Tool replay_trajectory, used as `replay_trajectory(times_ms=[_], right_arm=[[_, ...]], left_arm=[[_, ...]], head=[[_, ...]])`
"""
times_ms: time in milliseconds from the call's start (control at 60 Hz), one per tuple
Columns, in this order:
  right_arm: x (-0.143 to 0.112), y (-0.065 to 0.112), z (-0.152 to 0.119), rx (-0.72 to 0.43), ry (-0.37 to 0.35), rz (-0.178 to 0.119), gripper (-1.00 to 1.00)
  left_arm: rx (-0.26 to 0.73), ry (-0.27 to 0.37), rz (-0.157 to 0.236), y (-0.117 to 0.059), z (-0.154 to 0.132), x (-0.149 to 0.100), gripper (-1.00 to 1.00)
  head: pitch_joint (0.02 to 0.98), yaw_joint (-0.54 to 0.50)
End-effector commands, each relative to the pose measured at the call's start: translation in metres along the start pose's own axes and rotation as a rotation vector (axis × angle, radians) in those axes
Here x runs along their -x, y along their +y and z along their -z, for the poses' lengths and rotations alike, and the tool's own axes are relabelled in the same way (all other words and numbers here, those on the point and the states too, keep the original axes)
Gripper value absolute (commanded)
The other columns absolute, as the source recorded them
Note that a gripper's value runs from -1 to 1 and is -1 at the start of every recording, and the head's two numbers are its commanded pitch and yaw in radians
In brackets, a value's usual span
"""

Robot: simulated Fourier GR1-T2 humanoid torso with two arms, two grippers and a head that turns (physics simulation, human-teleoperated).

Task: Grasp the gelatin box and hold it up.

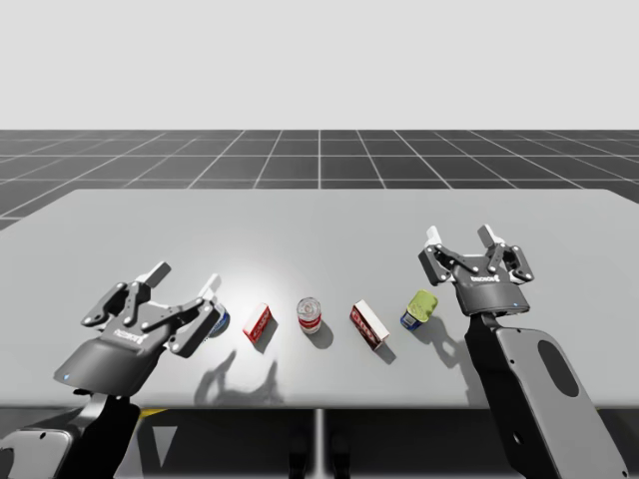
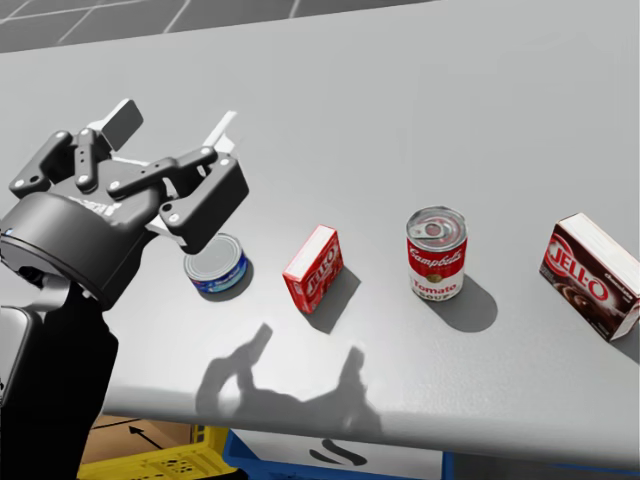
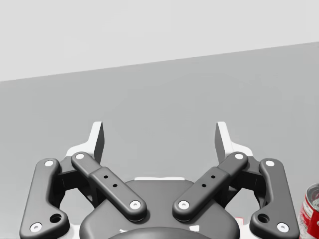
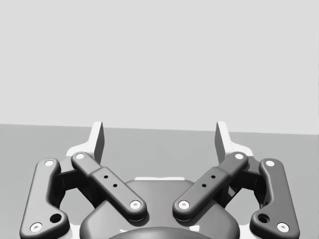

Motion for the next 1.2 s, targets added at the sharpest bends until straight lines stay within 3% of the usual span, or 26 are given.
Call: replay_trajectory(times_ms=[17,100,183,450,650,1200], right_arm=[[0.0,-0.001,0.0,0.004,-0.002,-0.002,-1.0],[0.0,-0.001,0.001,0.007,-0.003,-0.003,-1.0],[0.0,-0.002,0.001,0.012,-0.004,-0.005,-1.0],[0.0,-0.002,0.001,0.019,-0.005,-0.007,-1.0],[0.0,-0.003,0.001,0.021,-0.009,-0.008,-1.0],[0.0,-0.003,0.002,0.024,-0.01,-0.008,-1.0]], left_arm=[[0.063,0.077,0.021,-0.01,-0.027,0.012,-1.0],[0.108,0.123,0.06,-0.012,-0.037,0.022,-1.0],[0.136,0.174,0.065,-0.012,-0.046,0.036,-1.0],[0.16,0.284,0.021,-0.022,-0.056,0.081,-1.0],[0.145,0.311,-0.005,-0.033,-0.045,0.104,-1.0],[0.105,0.338,-0.052,-0.051,0.005,0.125,-1.0]], head=[[0.874,0.24],[0.874,0.24],[0.875,0.23],[0.878,0.24],[0.878,0.24],[0.884,0.24]])
